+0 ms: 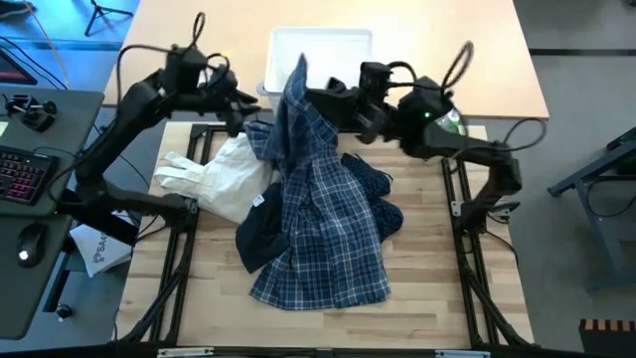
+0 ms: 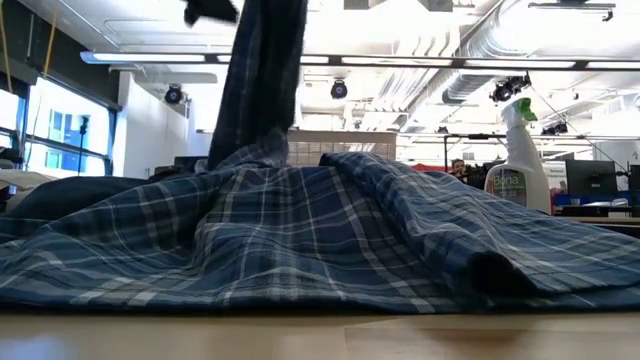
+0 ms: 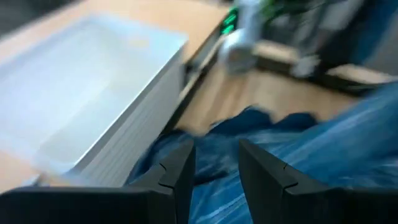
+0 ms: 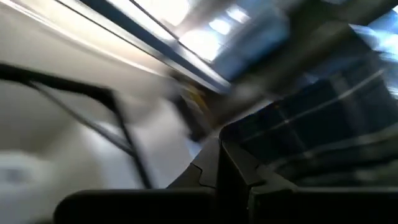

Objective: Fold laundry
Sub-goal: Fold the blue plaid flannel shirt

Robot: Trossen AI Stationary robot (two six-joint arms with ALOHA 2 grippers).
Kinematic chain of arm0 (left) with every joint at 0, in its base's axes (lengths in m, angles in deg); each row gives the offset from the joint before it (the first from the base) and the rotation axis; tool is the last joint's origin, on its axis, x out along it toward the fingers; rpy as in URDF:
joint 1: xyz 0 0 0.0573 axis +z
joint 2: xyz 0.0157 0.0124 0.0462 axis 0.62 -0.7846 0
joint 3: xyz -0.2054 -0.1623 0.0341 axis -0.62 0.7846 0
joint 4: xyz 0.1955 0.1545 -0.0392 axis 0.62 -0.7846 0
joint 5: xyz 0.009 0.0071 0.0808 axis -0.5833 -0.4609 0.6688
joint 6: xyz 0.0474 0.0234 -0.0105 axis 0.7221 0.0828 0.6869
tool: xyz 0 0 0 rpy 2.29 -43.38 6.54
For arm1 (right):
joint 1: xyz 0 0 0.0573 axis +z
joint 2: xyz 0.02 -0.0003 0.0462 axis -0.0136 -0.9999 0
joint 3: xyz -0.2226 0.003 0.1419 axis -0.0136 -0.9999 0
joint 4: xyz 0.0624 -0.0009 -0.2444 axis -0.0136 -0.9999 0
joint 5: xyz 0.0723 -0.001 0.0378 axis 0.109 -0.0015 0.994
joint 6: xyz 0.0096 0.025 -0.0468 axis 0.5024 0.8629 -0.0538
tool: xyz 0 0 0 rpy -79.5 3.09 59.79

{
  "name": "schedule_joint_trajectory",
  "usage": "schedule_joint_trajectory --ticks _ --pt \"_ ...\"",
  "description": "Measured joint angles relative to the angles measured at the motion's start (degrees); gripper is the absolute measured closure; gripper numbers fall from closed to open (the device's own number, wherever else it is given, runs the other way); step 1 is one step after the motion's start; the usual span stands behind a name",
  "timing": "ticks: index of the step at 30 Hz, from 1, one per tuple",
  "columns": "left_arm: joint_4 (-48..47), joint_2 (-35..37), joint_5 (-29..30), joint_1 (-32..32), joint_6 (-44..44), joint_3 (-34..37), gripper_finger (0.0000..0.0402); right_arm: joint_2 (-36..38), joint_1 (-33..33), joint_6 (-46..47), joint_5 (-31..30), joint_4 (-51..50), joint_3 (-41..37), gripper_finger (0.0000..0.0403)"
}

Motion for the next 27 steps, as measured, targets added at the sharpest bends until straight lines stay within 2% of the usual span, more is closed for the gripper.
schedule_joint_trajectory --ticks 4,9,13,19,23,27 --pt "4.80 3.96 -3.02 -5.52 -0.84 0.00 0.0290 1.69 -0.03 -4.64 -6.37 -18.53 0.02 0.0403" --pt "11.97 6.25 -5.55 -10.87 -1.82 0.00 0.0261 0.73 -0.02 -5.08 -6.36 -27.88 -0.10 0.0403" --pt "14.94 5.06 -5.47 -14.07 -3.69 0.00 0.0218 0.00 -0.02 -8.50 -4.29 -30.90 -0.08 0.0403" --pt "14.88 0.37 -5.50 -18.21 -3.95 0.04 0.0159 0.40 -0.02 -13.74 0.87 -30.38 -0.08 0.0403" --pt "16.45 -3.00 -9.71 -20.96 -3.95 0.04 0.0146 0.41 0.00 -13.93 1.11 -30.95 -0.08 0.0403" --pt "17.69 -5.60 -12.20 -23.73 -3.39 0.04 0.0154 0.41 0.02 -14.13 1.12 -30.93 -0.08 0.0403"
